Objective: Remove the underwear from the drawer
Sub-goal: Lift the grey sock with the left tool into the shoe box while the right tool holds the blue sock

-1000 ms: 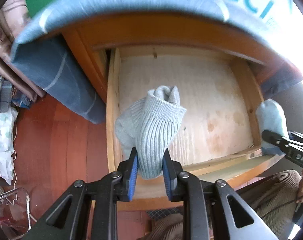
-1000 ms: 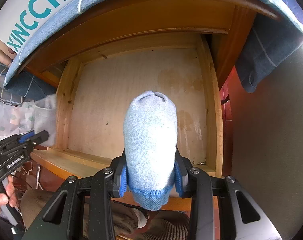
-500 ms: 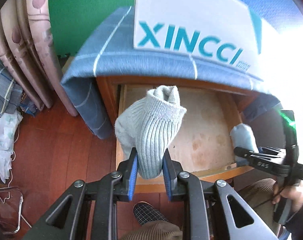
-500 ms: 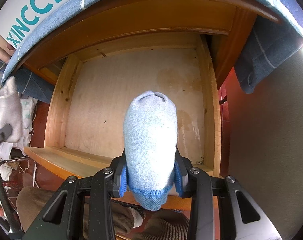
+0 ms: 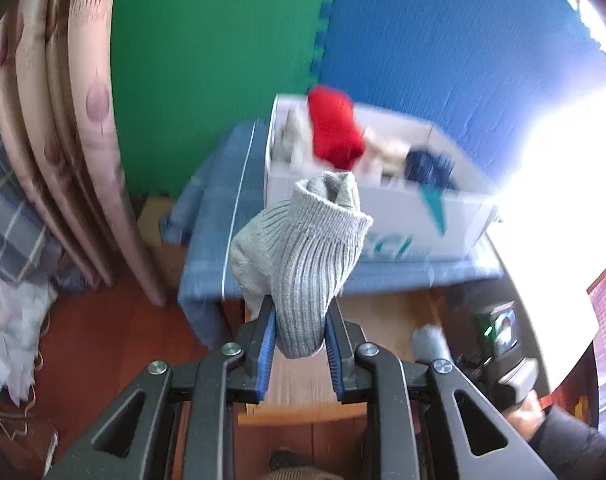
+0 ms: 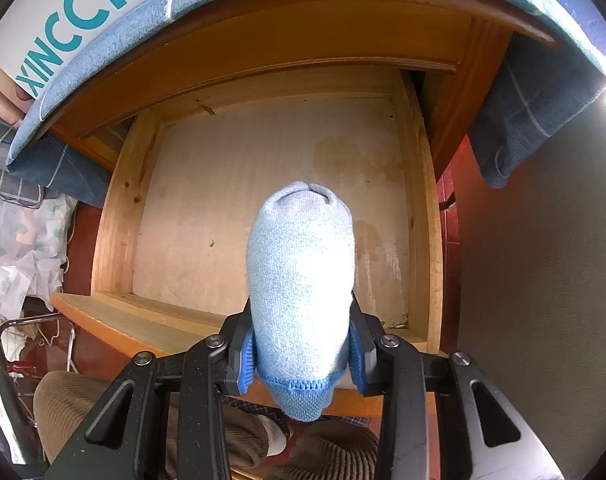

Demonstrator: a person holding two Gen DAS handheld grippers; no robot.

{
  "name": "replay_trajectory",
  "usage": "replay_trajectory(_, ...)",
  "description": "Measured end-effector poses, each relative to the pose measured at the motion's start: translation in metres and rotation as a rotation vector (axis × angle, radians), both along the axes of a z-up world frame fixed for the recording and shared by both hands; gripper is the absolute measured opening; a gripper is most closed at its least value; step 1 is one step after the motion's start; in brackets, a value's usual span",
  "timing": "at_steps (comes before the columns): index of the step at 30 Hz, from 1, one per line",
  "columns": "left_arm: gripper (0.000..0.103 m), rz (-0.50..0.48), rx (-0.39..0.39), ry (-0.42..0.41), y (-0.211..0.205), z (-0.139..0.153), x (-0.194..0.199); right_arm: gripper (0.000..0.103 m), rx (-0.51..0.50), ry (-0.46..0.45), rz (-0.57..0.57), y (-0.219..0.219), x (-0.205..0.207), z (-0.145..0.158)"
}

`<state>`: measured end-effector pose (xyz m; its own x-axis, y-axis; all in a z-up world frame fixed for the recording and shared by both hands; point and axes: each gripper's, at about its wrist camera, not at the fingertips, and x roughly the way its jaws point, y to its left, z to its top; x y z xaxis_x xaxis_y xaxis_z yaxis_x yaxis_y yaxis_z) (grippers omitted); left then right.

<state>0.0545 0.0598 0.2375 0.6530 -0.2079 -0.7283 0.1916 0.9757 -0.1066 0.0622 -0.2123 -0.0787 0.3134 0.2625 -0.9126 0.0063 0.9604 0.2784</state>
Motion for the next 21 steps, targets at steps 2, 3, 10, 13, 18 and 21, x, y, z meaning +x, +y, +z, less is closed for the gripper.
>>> replay_trajectory(2, 0.023, -0.004, 0.0, -0.035, -0.001, 0.019, 0.005, 0.034, 0.003, 0.0, 0.001, 0.0, 0.0, 0.0)
replay_trajectory(3, 0.023, -0.01, 0.006, -0.049, -0.003, 0.03, 0.011, 0.034, 0.002, -0.001, 0.002, 0.0, 0.0, 0.001)
replay_trajectory(10, 0.023, 0.002, 0.005, -0.094, -0.019, 0.07, 0.063, 0.034, 0.012, -0.001, -0.002, -0.002, -0.001, 0.001)
replay_trajectory(13, 0.023, 0.015, -0.002, -0.075, -0.025, 0.073, 0.09, 0.034, 0.019, -0.002, -0.003, -0.003, 0.0, 0.002)
replay_trajectory(18, 0.023, 0.043, 0.0, -0.027, -0.037, 0.059, 0.128, 0.034, 0.034, -0.006, -0.005, -0.005, -0.001, 0.003)
replay_trajectory(21, 0.023, 0.047, 0.011, 0.004, -0.045, 0.045, 0.143, 0.034, 0.047, -0.007, -0.007, -0.009, -0.002, 0.003)
